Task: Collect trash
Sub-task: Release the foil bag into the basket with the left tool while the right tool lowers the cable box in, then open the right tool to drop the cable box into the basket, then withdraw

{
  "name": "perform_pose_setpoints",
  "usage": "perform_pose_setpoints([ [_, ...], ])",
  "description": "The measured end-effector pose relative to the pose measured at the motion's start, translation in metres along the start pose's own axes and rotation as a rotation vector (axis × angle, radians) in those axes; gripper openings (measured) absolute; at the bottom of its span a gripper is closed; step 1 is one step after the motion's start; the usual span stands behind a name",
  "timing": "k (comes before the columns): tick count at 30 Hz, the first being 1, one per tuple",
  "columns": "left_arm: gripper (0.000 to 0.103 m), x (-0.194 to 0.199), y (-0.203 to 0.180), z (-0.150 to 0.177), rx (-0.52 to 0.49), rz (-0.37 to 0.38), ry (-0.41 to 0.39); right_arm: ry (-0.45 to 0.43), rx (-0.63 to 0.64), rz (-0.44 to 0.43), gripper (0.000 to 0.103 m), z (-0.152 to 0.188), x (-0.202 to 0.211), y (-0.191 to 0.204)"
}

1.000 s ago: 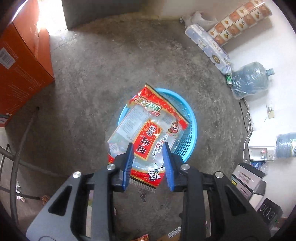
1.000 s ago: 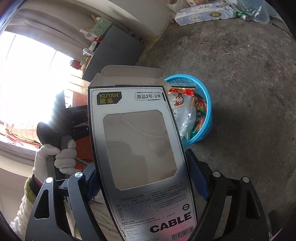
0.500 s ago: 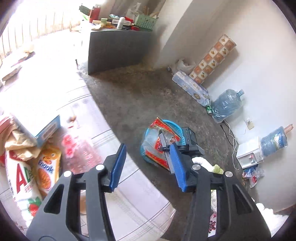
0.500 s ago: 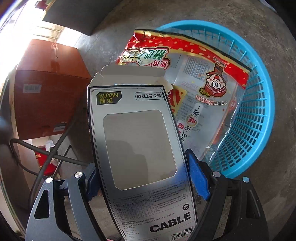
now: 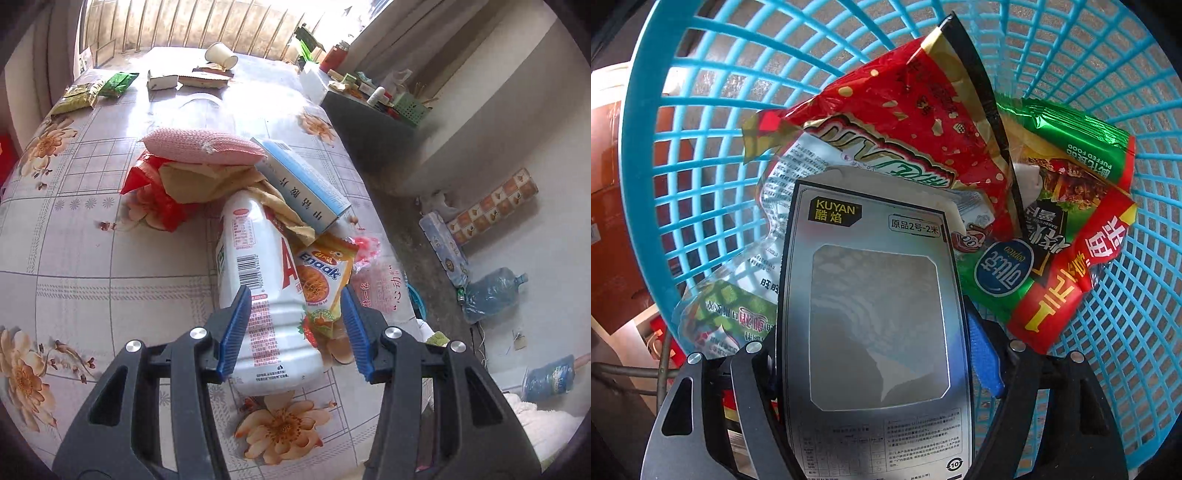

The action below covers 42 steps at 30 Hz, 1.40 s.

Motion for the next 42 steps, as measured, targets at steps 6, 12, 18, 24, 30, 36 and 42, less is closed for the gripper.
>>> perform_pose_setpoints([
  [6, 0.047, -0.001, 0.019, 0.000, 0.020, -0.014, 0.000, -0.022, -0.016, 0.068, 0.074, -0.017, -0.020, -0.003],
  [12, 0.047, -0.001, 0.029, 0.006, 0.037, -0.029, 0.008, -0.110, 0.029, 0.109, 0.074, -0.029, -0.006, 0.004],
  [18, 0.047, 0.007, 0.026, 0.007, 0.031, -0.013, -0.012, -0.180, 0.087, 0.040, 0.074, -0.020, 0.035, 0.013],
  [24, 0.049, 0.021, 0.019, 0.010, 0.026, 0.019, -0.034, -0.316, 0.175, -0.066, 0.074, 0.015, 0.108, 0.026],
  [30, 0.050, 0.031, 0.025, 0.015, 0.045, 0.036, -0.052, -0.403, 0.439, -0.036, 0.074, 0.114, 0.155, 0.052],
  [36, 0.050, 0.035, 0.024, 0.020, 0.047, 0.068, -0.048, -0.353, 0.511, 0.036, 0.057, 0.150, 0.144, 0.043],
  [42, 0.050, 0.042, 0.023, 0.024, 0.051, 0.087, -0.055, -0.328, 0.460, 0.061, 0.031, 0.135, 0.108, 0.034],
])
Point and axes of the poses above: each gripper's, at about its wrist camera, not at the fingertips, and x roughly against the way its jaws point, y to its left, z to its underside, the point moved 2 cm from there along -x, roughly the way its jaws point, and after that the axes turned 12 degrees about -y, right-handed, at the moved point
